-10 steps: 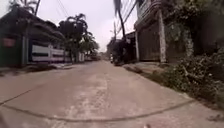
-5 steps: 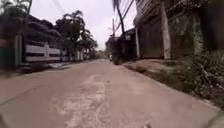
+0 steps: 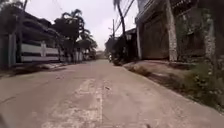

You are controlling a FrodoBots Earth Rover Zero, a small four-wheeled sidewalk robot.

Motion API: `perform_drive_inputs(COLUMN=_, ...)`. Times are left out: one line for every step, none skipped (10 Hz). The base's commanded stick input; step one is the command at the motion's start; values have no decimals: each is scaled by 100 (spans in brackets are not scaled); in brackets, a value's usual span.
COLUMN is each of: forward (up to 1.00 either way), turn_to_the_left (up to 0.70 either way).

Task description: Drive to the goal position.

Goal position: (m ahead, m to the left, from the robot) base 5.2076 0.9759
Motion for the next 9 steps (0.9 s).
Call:
perform_drive_inputs(forward=100, turn_to_the_left=2)
perform_drive_inputs(forward=100, turn_to_the_left=2)
perform_drive_inputs(forward=100, turn_to_the_left=2)
perform_drive_inputs(forward=100, turn_to_the_left=2)
perform_drive_inputs(forward=100, turn_to_the_left=2)
perform_drive_inputs(forward=100, turn_to_the_left=2)
perform_drive_inputs(forward=100, turn_to_the_left=5)
perform_drive_inputs(forward=100, turn_to_the_left=12)
perform_drive_inputs(forward=100, turn_to_the_left=19)
